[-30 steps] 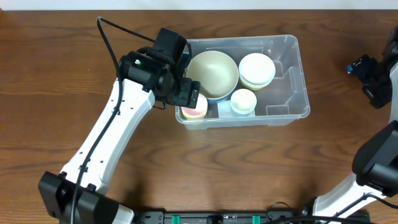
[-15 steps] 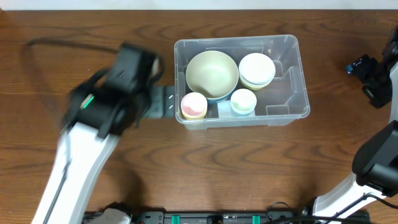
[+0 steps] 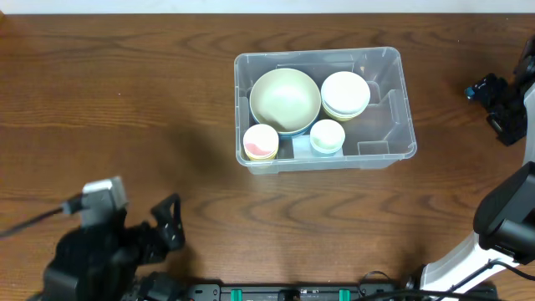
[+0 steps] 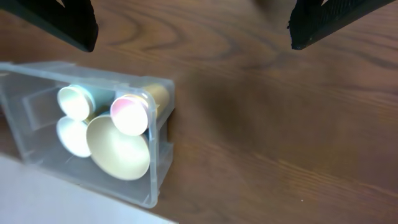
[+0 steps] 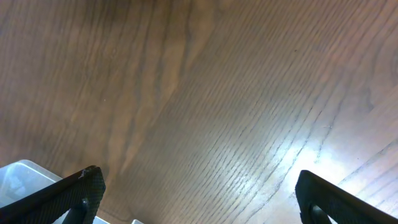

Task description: Pack container

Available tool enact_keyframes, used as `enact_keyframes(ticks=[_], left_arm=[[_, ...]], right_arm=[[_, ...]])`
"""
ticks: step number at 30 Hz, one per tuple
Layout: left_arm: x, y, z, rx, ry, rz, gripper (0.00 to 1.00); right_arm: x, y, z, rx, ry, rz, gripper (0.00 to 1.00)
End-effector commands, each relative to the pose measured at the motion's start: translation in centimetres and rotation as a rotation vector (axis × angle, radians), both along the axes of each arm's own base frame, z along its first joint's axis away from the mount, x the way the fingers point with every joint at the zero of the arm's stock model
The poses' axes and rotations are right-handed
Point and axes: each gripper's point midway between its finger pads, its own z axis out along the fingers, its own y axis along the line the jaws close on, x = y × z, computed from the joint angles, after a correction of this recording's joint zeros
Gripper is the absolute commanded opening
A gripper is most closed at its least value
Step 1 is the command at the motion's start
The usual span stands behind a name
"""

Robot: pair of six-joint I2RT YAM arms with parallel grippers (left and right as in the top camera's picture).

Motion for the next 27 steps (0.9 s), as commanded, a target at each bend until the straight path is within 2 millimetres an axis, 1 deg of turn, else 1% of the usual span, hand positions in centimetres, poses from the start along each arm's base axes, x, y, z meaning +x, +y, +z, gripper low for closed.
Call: enact_keyframes(ticks=[1, 8, 16, 22, 25, 27], left_arm=[[-0.7, 0.7, -0.2, -0.033, -0.011, 0.047, 0.98], [-1.8, 1.1, -1.6, -0.005, 0.056, 0.048, 0.98], [-1.8, 1.1, -1.7, 0.014, 0.056, 0.035, 0.98], [-0.5, 0.6, -0.8, 0.120, -0.023, -0.063, 0.98], [1.0, 0.1, -1.5, 0.177, -0.052, -0.101, 0.98], [2.4, 0.2, -2.3, 0.209, -0.081, -0.092, 0.98]], right_arm=[[-0.3, -0.3, 0.2, -0.003, -0.004, -0.023, 0.99], [-0.3, -0.3, 0.2, -0.003, -0.004, -0.023, 0.99], [-0.3, -0.3, 0.2, -0.003, -0.004, -0.023, 0.99], [-0.3, -0.3, 0.2, -0.003, -0.004, -0.023, 0.99], [-0.3, -0.3, 0.2, -0.003, -0.004, -0.023, 0.99], [-0.3, -0.3, 0.2, -0.003, -0.004, -0.023, 0.99]])
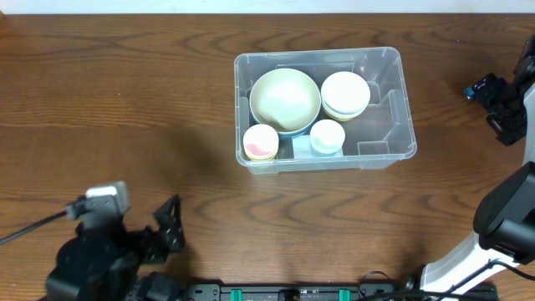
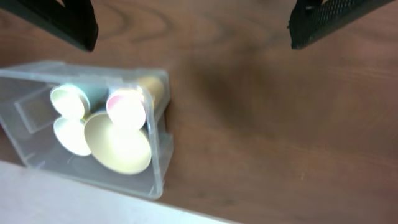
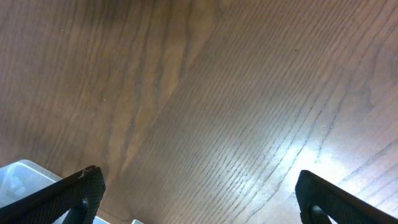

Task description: Pack container

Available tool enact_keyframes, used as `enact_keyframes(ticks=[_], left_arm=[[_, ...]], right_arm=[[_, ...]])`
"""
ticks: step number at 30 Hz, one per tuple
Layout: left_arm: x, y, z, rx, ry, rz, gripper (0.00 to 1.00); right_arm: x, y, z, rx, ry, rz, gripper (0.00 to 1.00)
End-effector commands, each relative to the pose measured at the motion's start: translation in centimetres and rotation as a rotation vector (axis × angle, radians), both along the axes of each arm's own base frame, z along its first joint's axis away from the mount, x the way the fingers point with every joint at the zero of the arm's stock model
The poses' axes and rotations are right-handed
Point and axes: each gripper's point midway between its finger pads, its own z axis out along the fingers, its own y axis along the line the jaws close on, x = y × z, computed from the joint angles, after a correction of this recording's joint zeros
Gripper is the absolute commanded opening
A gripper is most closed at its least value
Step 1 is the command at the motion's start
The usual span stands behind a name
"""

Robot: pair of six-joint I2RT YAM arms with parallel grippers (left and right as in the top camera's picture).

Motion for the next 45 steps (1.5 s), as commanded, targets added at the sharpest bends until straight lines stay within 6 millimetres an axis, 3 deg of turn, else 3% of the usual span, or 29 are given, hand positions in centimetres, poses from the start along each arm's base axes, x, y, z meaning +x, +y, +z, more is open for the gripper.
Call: enact_keyframes(ticks=[1, 4, 9, 14, 20, 28, 34, 45], left_arm=[[1.8, 0.5, -2.2, 0.116, -0.020, -0.009, 0.98], [4.4, 0.6, -3.7, 0.095, -0.115, 0.020, 0.98], [7.6, -2.1, -6.2, 0.150, -0.338, -0.169, 0.98], [8.3, -2.5, -8.4, 0.161, -0.511, -0.180, 0.98], [8.0, -1.5, -9.6, 0.169, -0.634, -0.129, 0.98], [8.3, 0.2, -10.4, 0.204, -0.622, -0.062, 0.98], [8.4, 2.0, -15.5, 0.217, -0.442, -0.009, 0.98], [8.4, 2.1, -15.5, 0.215, -0.441, -0.005, 0.98]], right_arm=[[-0.3, -0.3, 0.2, -0.002, -0.005, -0.023, 0.99], [-0.3, -0.3, 0.2, -0.002, -0.005, -0.023, 0.99], [-0.3, -0.3, 0.2, -0.002, -0.005, -0.023, 0.99], [-0.3, -0.3, 0.2, -0.003, -0.005, -0.023, 0.99], [-0.3, -0.3, 0.2, -0.002, -0.005, -0.023, 0.99], [-0.3, -0.3, 0.2, -0.002, -0.005, -0.023, 0.99], [-0.3, -0.3, 0.2, -0.002, -0.005, -0.023, 0.99], [-0.3, -0.3, 0.2, -0.003, -0.005, -0.023, 0.99]])
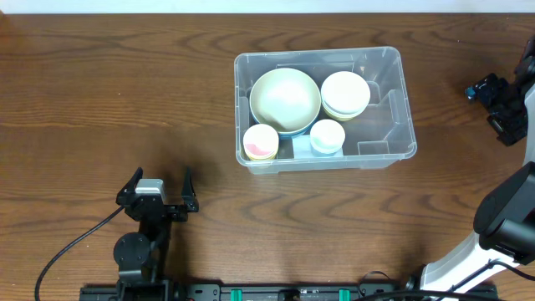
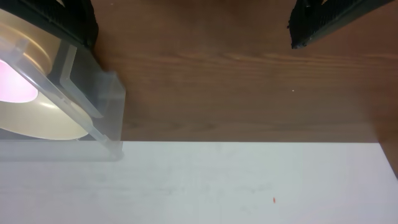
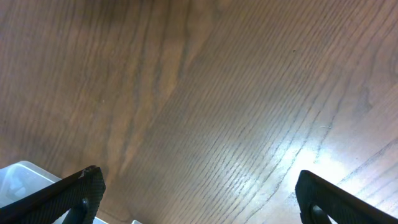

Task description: Pack container

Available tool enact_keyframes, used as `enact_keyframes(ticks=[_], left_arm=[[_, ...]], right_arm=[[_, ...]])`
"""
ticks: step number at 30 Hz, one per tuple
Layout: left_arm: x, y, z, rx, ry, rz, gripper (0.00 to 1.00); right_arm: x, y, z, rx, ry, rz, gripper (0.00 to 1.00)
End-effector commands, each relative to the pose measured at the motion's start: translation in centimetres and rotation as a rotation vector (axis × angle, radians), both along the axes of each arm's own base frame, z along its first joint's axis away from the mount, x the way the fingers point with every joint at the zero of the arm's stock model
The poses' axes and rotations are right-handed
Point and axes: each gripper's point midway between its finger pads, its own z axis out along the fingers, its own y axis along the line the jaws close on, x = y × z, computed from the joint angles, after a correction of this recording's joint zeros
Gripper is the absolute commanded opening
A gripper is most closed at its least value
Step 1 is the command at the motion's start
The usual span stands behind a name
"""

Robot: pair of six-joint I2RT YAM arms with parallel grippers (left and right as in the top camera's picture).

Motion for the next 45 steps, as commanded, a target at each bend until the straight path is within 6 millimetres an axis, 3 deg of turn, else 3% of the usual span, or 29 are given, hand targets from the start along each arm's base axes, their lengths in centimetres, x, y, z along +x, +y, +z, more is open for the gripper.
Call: enact_keyframes(ticks=[1, 38, 41, 45], left_arm=[[-0.1, -0.1, -1.6, 0.010, 0.045, -0.012, 0.98], [-0.1, -0.1, -1.6, 0.010, 0.045, -0.012, 0.98], [-0.1, -0.1, -1.6, 0.010, 0.045, -0.012, 0.98], [-0.1, -0.1, -1.6, 0.010, 0.045, -0.012, 0.98]], right_arm=[[-0.2, -0.2, 0.2, -0.003, -0.004, -0.018, 0.99], [-0.1, 0.0, 0.3, -0.004, -0.006, -0.014, 0.99], [0.1, 0.6, 1.6, -0.017, -0.036, 0.001, 0.99], [0.4, 2.8, 6.0, -0.057, -0.141, 0.054, 0.99]])
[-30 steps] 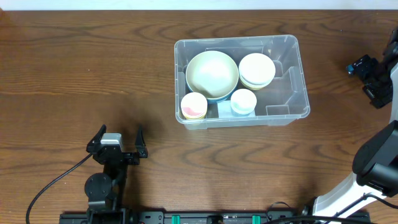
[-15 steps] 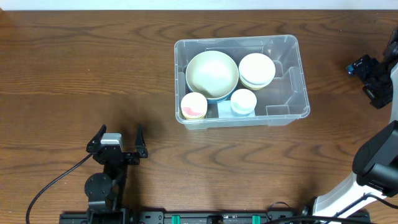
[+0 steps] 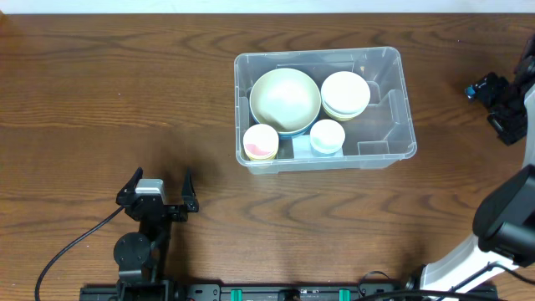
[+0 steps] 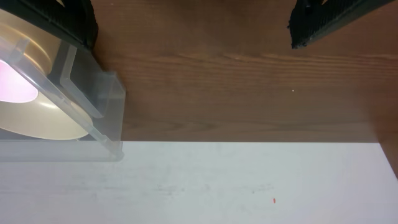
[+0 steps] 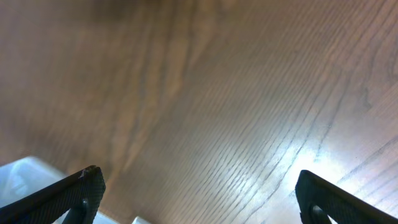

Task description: Pack container

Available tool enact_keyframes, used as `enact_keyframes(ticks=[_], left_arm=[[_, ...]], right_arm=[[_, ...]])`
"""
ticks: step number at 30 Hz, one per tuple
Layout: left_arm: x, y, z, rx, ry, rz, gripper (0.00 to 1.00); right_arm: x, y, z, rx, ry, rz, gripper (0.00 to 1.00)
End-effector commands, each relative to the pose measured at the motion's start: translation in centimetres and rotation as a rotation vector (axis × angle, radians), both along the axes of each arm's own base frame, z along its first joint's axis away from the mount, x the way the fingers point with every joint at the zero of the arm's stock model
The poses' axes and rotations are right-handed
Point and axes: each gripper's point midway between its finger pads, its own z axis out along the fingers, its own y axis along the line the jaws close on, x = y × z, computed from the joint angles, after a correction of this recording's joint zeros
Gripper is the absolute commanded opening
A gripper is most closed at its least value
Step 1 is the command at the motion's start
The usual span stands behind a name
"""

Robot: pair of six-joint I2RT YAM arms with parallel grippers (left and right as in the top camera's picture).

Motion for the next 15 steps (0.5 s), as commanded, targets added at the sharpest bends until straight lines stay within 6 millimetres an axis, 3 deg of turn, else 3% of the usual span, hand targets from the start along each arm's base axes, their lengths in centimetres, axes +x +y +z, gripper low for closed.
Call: enact_keyframes(ticks=[1, 8, 12, 15], left_arm=[[-0.1, -0.1, -1.6, 0.010, 0.045, -0.012, 0.98], [-0.1, -0.1, -1.6, 0.010, 0.045, -0.012, 0.98], [-0.1, -0.1, -1.6, 0.010, 0.045, -0.012, 0.98], [-0.1, -0.1, -1.6, 0.010, 0.045, -0.012, 0.98]], right_arm=[[0.2, 3.0, 6.6, -0.059, -0.159, 0.057, 0.99], [-1.7, 8.9, 16.6, -0.191, -0.404, 0.190, 0.99], [-5.0, 11.6, 21.7, -0.290, -0.523, 0.294, 0.99], [-7.7, 12.8, 23.8, -0.308, -0.596, 0.341, 0.99]])
